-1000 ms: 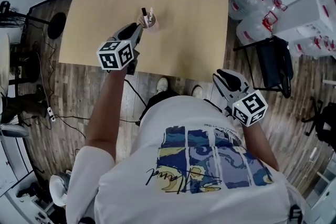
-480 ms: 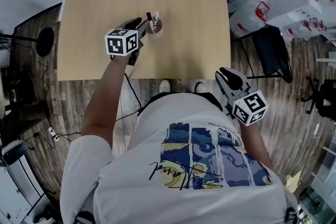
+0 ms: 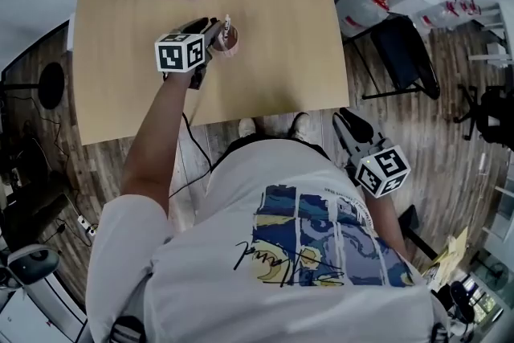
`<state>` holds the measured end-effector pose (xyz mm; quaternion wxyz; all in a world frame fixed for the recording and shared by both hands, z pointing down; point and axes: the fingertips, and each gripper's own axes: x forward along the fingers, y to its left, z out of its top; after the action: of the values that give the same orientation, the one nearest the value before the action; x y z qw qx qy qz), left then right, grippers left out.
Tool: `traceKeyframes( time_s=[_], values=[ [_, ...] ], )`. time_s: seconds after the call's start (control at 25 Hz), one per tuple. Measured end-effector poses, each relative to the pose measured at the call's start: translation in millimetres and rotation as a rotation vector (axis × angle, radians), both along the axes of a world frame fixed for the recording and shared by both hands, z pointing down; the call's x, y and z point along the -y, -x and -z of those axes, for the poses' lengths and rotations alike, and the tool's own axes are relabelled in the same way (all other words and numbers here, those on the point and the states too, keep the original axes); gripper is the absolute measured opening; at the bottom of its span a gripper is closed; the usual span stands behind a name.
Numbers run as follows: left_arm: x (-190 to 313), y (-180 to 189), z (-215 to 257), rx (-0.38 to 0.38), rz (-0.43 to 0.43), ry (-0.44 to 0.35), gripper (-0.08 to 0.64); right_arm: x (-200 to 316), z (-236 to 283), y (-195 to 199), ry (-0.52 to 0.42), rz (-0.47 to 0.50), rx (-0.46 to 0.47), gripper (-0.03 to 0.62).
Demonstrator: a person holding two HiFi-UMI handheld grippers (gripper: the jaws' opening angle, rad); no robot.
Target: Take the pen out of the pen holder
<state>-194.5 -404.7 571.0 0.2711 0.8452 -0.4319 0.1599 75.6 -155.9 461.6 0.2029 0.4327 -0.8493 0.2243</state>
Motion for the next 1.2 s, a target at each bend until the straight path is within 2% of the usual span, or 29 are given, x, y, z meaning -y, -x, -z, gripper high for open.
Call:
traceKeyframes(
  time_s=[0.24,0.36,0.52,1.2],
  values=[
    [0,-5,-8,0.003,-0.024,0.010,0.138,-2,6,2,-0.004,-0.031,-0.008,0.063],
    [0,-7,-8,0.002,-0.027,0.000,0.096,-2,4,2,-0.003,-0.026,-0.026,0.063],
    [-2,-4,-4,-0.007,-0.014,-0.024,0.078,-1,6,8,-0.017,-0.015,-0.035,0.063],
    [-23,14,67,-0.082,0.068,-0.170,0.074,-9,10,33,-0.021,0.064,-0.015,0.058]
  ],
)
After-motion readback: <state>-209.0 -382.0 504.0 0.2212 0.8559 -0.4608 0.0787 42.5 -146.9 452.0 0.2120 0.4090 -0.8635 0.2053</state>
